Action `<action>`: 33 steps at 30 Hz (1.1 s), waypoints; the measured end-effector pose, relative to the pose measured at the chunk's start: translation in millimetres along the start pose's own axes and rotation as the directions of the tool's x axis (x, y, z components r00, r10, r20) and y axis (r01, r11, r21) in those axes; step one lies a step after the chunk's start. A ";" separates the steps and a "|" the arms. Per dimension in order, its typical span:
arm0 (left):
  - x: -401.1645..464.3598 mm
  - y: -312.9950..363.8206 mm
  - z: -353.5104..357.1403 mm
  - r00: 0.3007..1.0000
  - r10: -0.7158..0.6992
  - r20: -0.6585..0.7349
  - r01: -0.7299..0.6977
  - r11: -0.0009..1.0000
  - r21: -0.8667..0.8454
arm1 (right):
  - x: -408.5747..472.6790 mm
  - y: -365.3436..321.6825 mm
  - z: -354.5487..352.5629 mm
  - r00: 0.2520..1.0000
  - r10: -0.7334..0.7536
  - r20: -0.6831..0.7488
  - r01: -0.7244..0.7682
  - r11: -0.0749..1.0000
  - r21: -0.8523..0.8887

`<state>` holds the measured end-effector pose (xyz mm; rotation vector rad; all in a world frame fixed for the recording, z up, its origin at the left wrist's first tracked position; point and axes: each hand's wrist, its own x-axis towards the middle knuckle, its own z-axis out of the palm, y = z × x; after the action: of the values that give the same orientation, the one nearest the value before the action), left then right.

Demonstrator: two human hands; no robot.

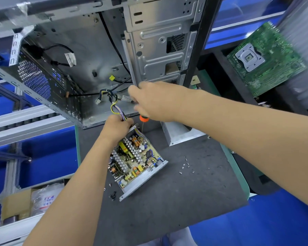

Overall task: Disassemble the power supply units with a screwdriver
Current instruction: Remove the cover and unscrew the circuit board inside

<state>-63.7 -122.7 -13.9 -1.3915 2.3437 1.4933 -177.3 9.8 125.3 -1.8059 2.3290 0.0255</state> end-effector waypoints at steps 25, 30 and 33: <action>0.8 0.5 3.0 0.998 0.009 -0.059 -0.005 0.998 0.065 | -21.4 31.2 1.4 0.993 0.110 -0.036 -0.102 0.978 0.182; 2.4 -1.5 2.4 0.999 0.003 -0.043 0.000 0.999 0.051 | -24.1 33.7 11.7 0.990 0.127 -0.054 -0.108 0.958 0.264; 3.0 -2.7 3.1 0.999 -0.002 -0.046 0.004 0.999 0.048 | -22.9 32.2 17.7 0.990 0.134 -0.047 -0.113 0.946 0.304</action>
<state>-64.9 -122.8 -18.9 -1.4324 2.3864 1.4086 -200.3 42.3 108.3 -1.5340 2.3354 -0.3583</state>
